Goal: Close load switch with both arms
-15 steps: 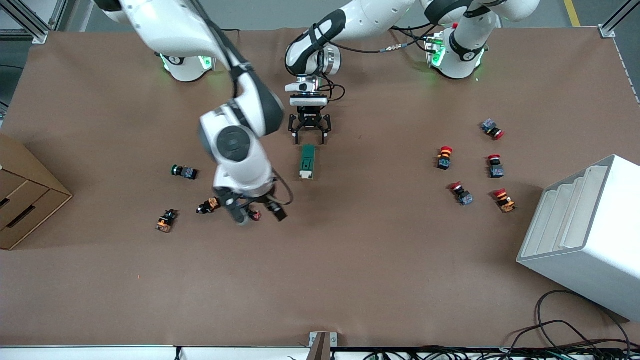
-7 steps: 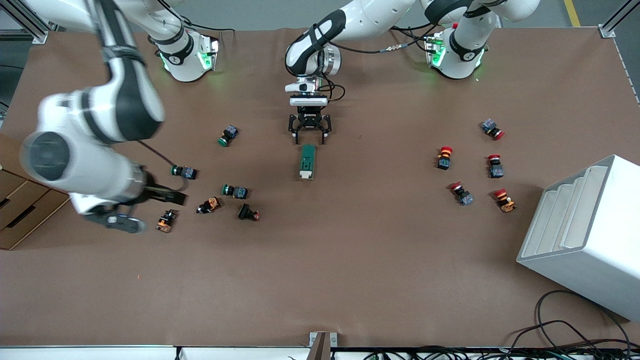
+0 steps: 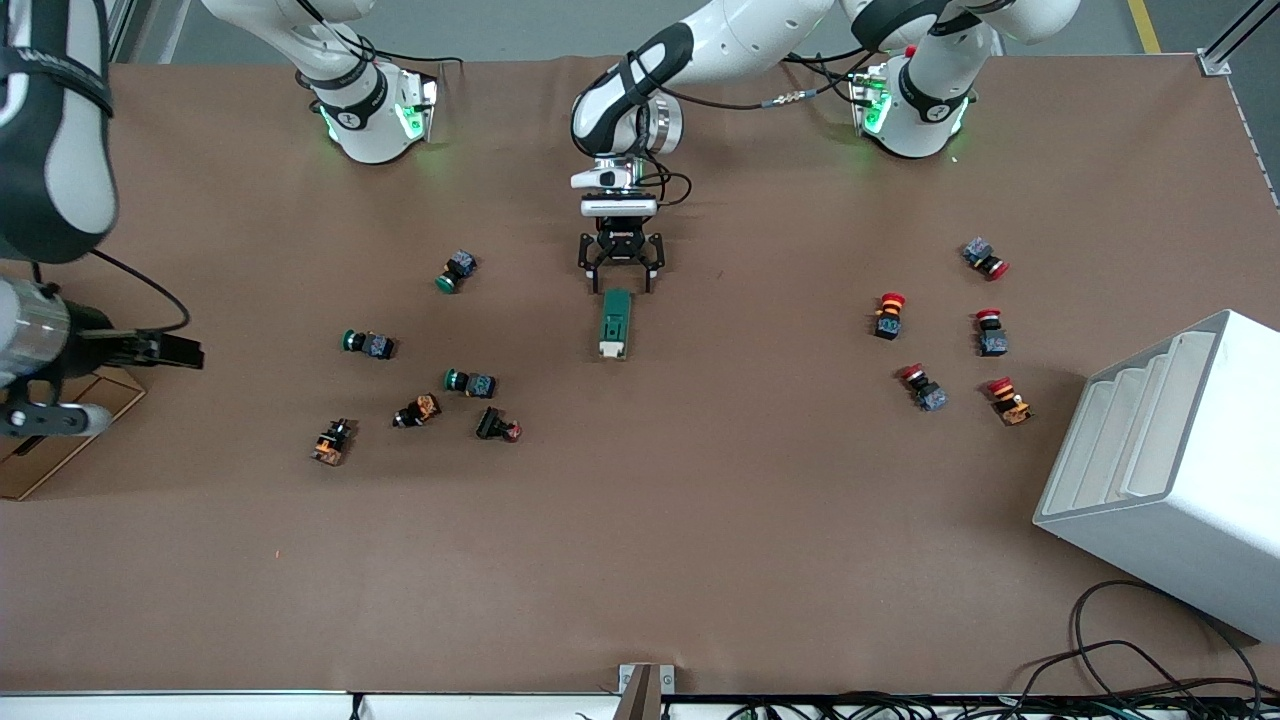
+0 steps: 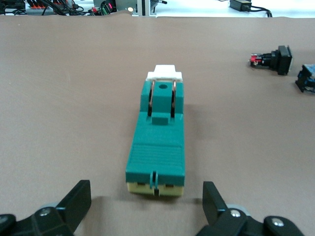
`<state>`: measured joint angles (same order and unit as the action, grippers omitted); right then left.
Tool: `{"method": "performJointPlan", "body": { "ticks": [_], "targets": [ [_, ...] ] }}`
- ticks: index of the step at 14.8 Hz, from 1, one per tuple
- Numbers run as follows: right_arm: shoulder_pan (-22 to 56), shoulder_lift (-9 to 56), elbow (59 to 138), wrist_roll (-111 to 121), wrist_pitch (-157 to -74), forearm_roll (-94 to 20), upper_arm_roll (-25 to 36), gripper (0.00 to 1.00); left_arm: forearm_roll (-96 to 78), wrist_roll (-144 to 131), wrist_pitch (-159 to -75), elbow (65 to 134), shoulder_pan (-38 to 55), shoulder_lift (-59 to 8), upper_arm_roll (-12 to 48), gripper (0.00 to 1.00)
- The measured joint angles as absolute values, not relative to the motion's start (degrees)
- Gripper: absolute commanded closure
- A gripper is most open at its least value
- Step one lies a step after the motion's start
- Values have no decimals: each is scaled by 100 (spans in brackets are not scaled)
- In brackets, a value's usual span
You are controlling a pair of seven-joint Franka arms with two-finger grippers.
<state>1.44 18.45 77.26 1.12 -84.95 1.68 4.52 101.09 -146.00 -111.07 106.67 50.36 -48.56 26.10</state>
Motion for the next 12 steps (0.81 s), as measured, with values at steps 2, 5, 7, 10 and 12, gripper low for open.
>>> {"method": "performJointPlan", "body": {
  "ticks": [2, 5, 7, 10, 12],
  "targets": [
    [49, 1846, 7591, 114, -8414, 172, 446, 0, 10085, -14600, -11110, 10600, 5003, -4861, 2600, 1],
    [-8, 1846, 7509, 119, -8411, 177, 440, 0, 9566, -14218, -11110, 10326, 4996, -4857, 2611, 1],
    [-7, 1848, 7486, 119, -8410, 177, 412, 0, 8874, -13551, -11110, 9978, 4996, -4794, 2638, 1],
    [15, 1847, 7437, 119, -8197, 176, 298, 0, 7902, -12673, -11109, 9397, 4983, -4537, 2646, 1],
    [36, 1831, 7345, 118, -7823, 171, 249, 0, 7299, -12152, -11105, 9099, 4887, -4330, 2628, 1]
  ]
}}
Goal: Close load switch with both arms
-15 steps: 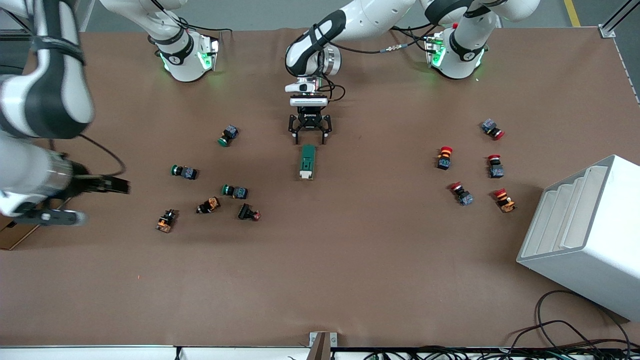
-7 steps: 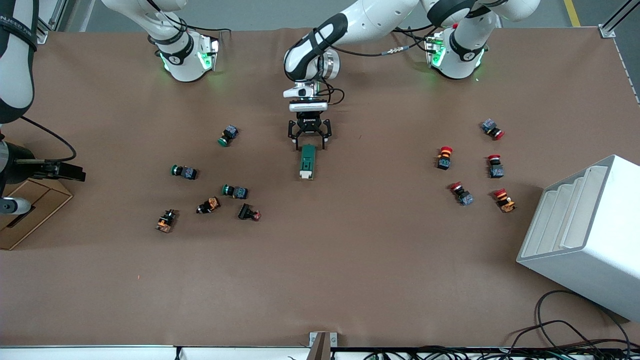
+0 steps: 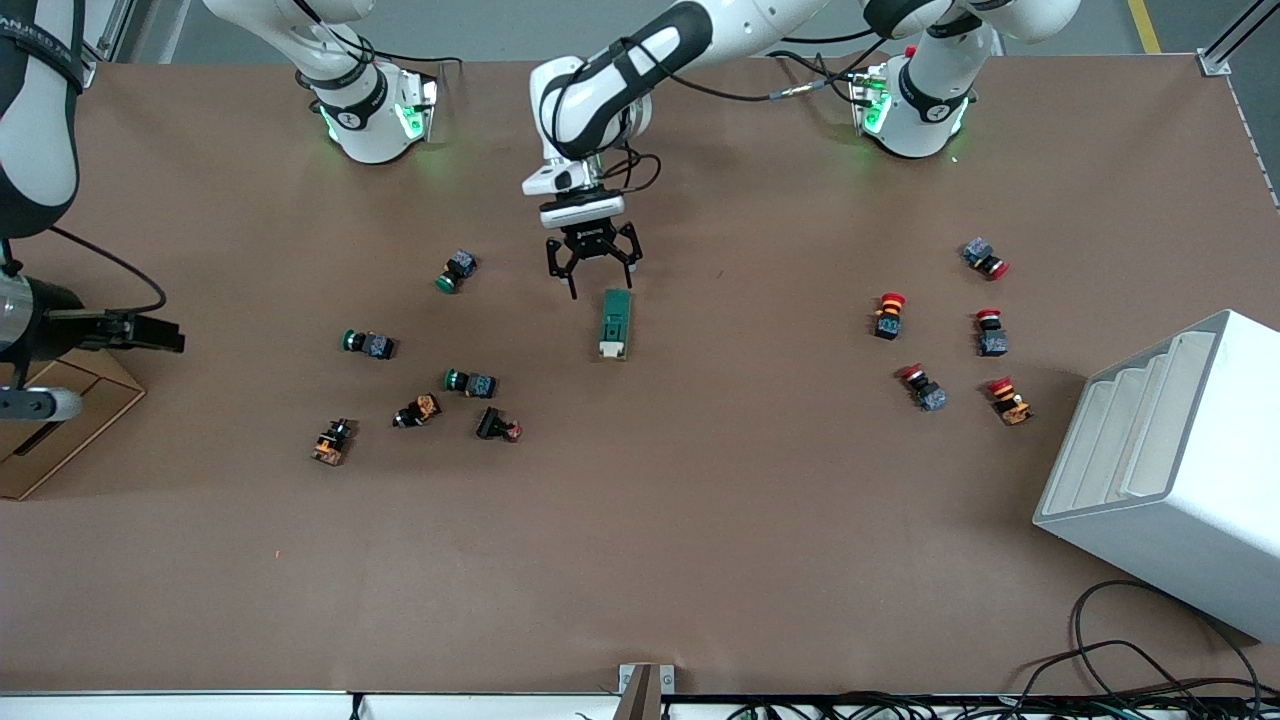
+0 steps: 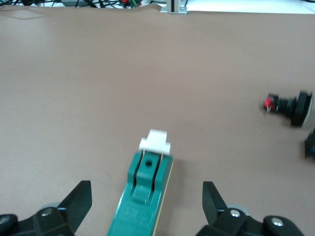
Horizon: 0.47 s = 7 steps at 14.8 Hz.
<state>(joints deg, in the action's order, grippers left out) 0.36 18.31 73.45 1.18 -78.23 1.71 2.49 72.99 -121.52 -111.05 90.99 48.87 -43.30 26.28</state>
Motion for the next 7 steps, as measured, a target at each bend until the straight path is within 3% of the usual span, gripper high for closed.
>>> {"method": "performJointPlan", "body": {
  "ticks": [7],
  "targets": [
    [-199, 1368, 7225, 157, -7451, 56, 192, 0, 5078, -9730, -11059, 8780, 3458, -3066, 2605, 0]
  ]
}}
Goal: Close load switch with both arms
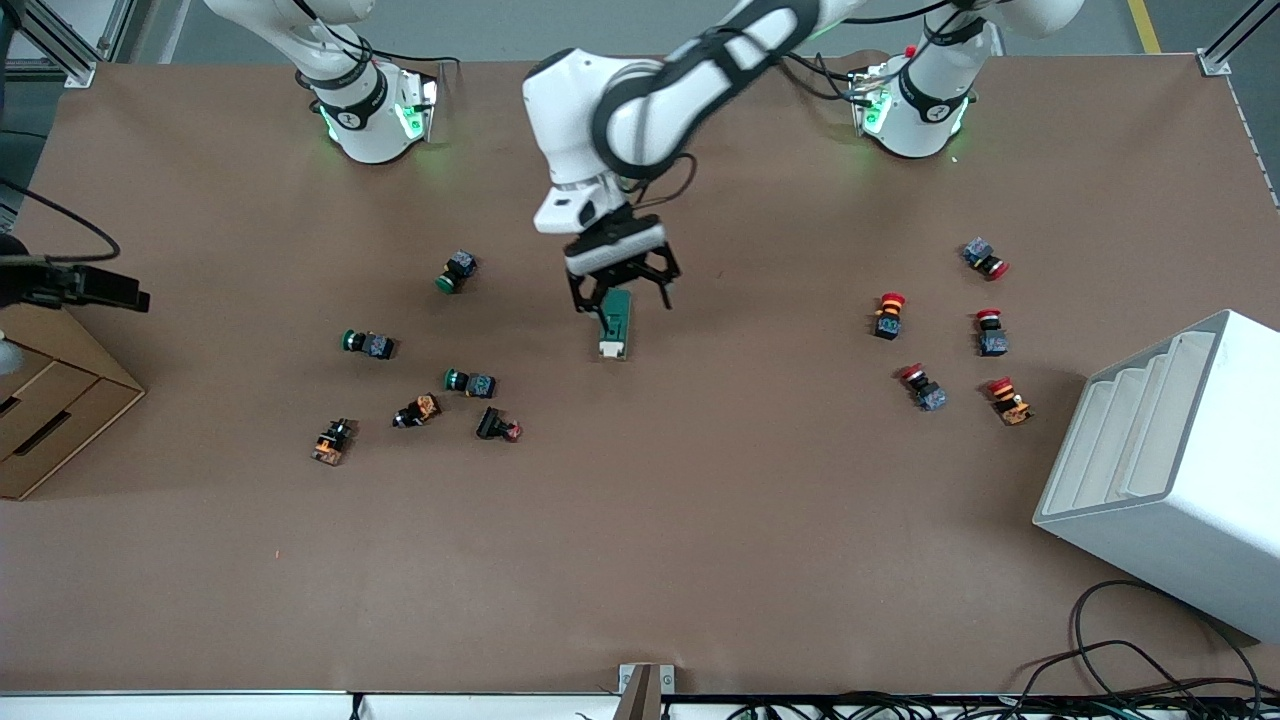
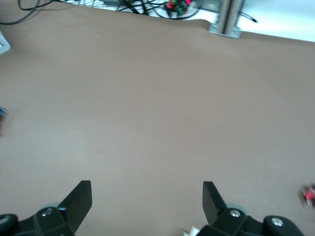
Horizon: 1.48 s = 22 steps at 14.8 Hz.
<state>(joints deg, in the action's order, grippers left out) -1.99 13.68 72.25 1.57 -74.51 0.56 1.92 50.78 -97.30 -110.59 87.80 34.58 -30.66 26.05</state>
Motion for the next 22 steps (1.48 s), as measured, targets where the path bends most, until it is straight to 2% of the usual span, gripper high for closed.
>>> {"method": "performJointPlan", "body": {
  "ticks": [2, 5, 9, 11, 13, 17, 22],
  "targets": [
    [-189, 1222, 7326, 157, -7436, 56, 138, 0, 4296, -8756, -10901, 8762, 2864, -2545, 2604, 0],
    [-122, 944, 7634, 157, -7465, 56, 104, 0, 3466, -7381, -10240, 8627, 2038, -1996, 2604, 0],
    [28, 545, 7888, 95, -7472, 56, 103, 0, 2807, -5695, -9316, 8024, 1125, -1863, 2601, 0],
    [32, 359, 8019, 49, -7484, 56, 109, 0, 2274, -4628, -9240, 7909, 549, -1740, 2545, 0],
    [30, 170, 8162, 34, -7580, 56, 119, 0, 1606, -3669, -9215, 7905, 177, -1488, 2153, 0],
    [27, -105, 8260, 27, -7678, 56, 132, 0, 507, -2029, -9101, 8280, -287, -634, 1397, 0],
    [27, -182, 8436, 27, -7733, 56, 130, 0, 6, -875, -9066, 9285, -294, 327, 781, 0]
  ]
}}
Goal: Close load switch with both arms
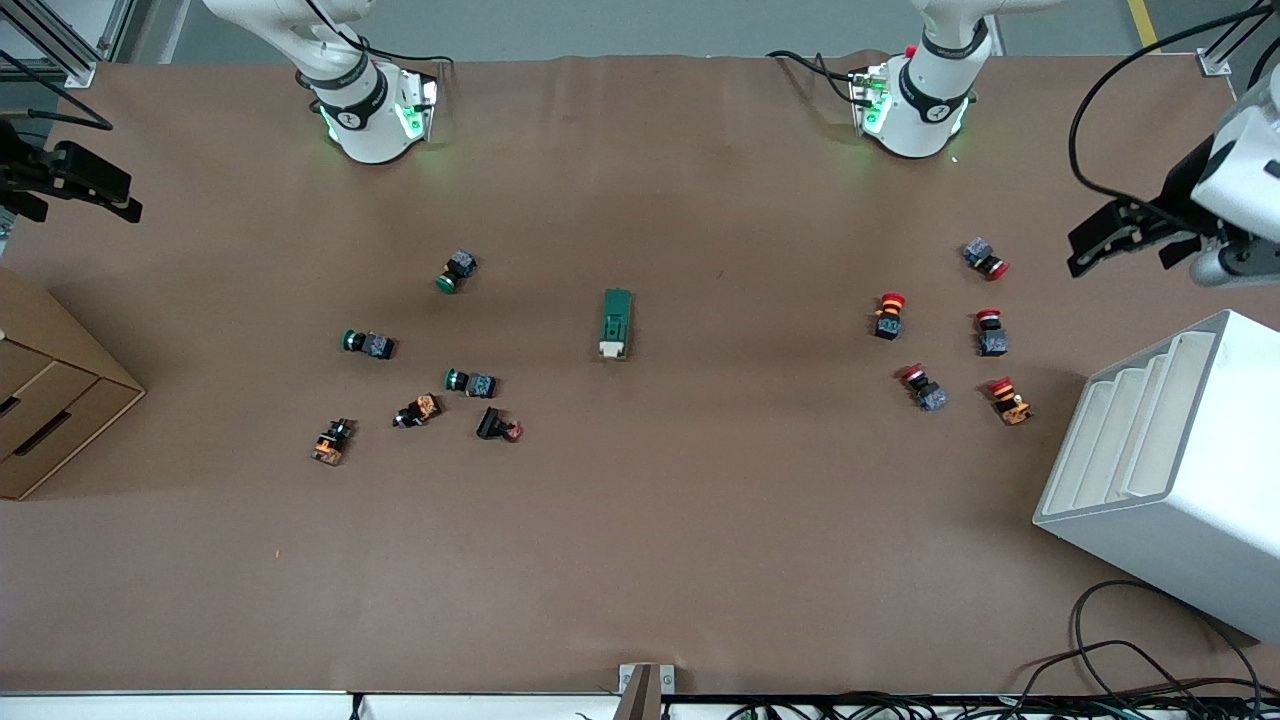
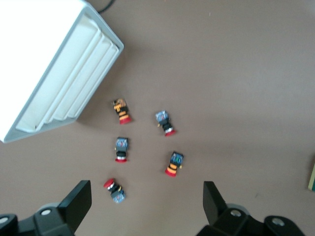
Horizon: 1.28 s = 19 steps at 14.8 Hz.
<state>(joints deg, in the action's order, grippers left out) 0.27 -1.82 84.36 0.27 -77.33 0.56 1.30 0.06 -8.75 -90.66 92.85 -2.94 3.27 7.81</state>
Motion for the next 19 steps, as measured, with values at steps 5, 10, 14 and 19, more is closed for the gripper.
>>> {"method": "performJointPlan", "body": {
  "ticks": [5, 10, 14, 19],
  "targets": [
    [27, -316, 8586, 27, -7744, 56, 132, 0, -28, -831, -9067, 9722, 116, 802, 770, 0],
    [26, -518, 8807, 26, -7828, 56, 140, 0, -28, -555, -9087, 9734, 86, 805, 719, 0],
    [25, -531, 8827, 25, -7921, 56, 143, 0, -28, -302, -9094, 9725, -118, 804, 703, 0],
    [24, -540, 8827, 17, -7937, 56, 143, 0, -28, -510, -9094, 9719, -87, 805, 784, 0]
  ]
}}
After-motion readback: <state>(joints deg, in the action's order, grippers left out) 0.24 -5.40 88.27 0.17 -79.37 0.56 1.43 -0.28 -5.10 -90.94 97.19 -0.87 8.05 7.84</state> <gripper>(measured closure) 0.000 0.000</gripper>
